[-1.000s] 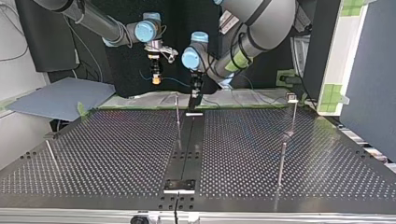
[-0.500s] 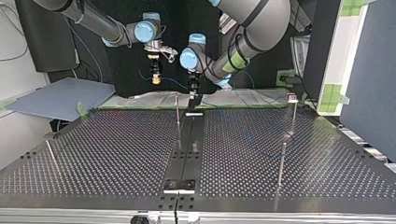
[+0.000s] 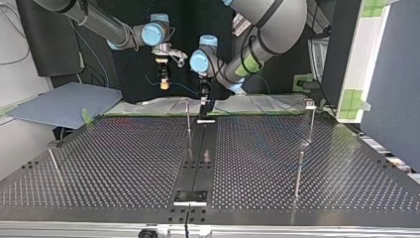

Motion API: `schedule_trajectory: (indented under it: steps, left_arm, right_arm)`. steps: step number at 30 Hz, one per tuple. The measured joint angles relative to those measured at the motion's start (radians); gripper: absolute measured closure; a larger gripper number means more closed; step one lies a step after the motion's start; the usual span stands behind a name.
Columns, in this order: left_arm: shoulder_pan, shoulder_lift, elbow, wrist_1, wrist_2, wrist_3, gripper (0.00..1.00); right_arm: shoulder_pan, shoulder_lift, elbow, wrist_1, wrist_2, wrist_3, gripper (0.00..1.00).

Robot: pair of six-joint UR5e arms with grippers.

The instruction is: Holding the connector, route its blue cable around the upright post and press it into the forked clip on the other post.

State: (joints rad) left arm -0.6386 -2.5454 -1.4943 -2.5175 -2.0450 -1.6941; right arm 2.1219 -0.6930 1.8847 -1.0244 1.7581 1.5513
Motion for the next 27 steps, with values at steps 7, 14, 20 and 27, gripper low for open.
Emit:
schedule_trajectory:
  steps: [7, 14, 20, 27]
  left_arm:
    - [-0.01, 0.0, -0.001, 0.023, -0.013, -0.001, 0.84]
    - [-0.015, 0.0, -0.001, 0.026, -0.023, 0.0, 1.0]
    - [-0.014, 0.0, 0.0, 0.034, -0.024, -0.004, 1.0]
    - [-0.012, 0.0, 0.0, 0.047, -0.026, -0.005, 1.0]
  right_arm:
    - [-0.007, 0.0, 0.0, -0.002, 0.0, -0.021, 1.0]
    - [-0.013, 0.0, -0.003, -0.004, -0.002, -0.037, 1.0]
    - [-0.016, 0.0, -0.003, -0.005, -0.011, -0.045, 1.0]
    - [-0.016, 0.0, -0.003, -0.008, -0.021, -0.052, 1.0]
